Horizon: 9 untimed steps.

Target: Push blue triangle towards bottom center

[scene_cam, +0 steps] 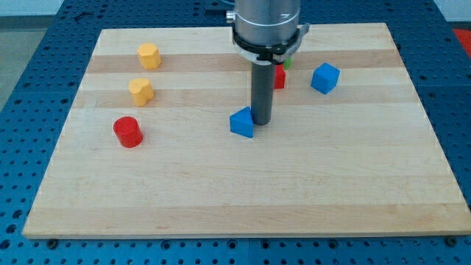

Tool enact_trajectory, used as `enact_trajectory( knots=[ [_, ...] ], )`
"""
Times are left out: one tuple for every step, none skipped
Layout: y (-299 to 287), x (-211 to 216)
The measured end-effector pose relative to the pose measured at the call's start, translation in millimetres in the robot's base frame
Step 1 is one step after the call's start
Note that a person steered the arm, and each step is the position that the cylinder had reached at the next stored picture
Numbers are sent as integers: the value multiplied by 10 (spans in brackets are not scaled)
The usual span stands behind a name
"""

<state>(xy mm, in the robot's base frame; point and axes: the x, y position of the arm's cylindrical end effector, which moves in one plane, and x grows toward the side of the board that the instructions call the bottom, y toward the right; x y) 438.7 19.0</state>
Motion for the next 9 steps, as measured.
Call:
enact_trajectory(
  knots=[
    [-7,27],
    [-7,-186],
    [-148,-242],
    [-435,-196],
    [-501,-182],
    [-501,-169],
    [-501,-46],
    [-513,-25],
    [-590,-27]
  ],
)
